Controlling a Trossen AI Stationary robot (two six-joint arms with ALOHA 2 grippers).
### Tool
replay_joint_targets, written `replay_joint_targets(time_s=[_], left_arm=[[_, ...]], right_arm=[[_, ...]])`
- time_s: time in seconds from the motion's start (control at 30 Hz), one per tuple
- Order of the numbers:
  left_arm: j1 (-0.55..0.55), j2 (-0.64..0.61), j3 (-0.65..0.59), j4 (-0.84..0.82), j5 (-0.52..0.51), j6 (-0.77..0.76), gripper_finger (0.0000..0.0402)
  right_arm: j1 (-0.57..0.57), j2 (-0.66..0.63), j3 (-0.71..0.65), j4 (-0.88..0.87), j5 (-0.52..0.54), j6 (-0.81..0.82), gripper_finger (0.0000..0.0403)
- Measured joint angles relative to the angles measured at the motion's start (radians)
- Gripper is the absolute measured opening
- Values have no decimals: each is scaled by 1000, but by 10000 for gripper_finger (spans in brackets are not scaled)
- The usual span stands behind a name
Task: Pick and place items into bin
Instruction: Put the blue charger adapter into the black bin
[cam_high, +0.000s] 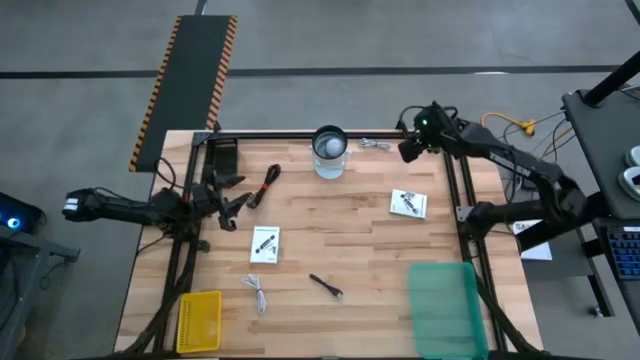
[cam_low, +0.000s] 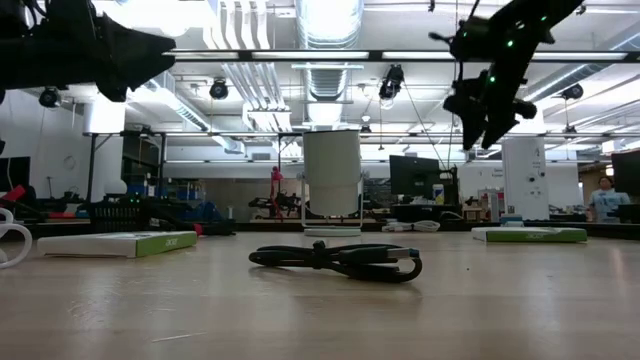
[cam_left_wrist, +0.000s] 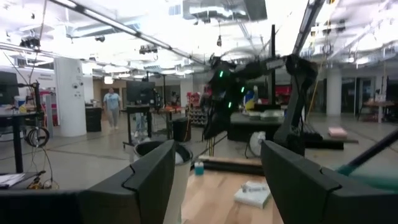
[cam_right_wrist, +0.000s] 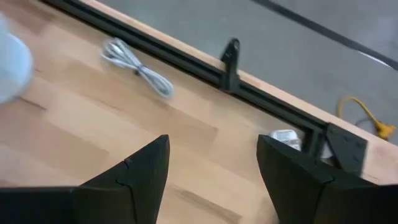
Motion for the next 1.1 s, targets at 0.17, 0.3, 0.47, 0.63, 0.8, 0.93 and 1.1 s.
replay_joint_targets(time_s=[0.17, 0.3, 0.47, 0.63, 0.8, 0.93, 1.1], left_arm=[[0, 9, 0, -9, 0, -2, 221], [0, 26, 0, -13, 0, -3, 221], [0, 37, -1, -14, 0, -4, 222], [0, 41, -1, -13, 0, -5, 222], [0, 41, -1, -13, 0, -5, 222], [0, 41, -1, -13, 0, -5, 222], [0, 42, -2, -13, 0, -4, 222]], right_arm=[[-59, 82, 22, -6, -16, -12, 243], [-92, 143, 29, -25, -17, -14, 263], [-110, 211, 25, -35, -41, -40, 290], [-125, 279, 28, -34, -42, -86, 309], [-165, 321, 28, -33, -32, -103, 322], [-201, 332, 29, -21, -51, -104, 328], [-219, 335, 43, 9, -57, -87, 329]])
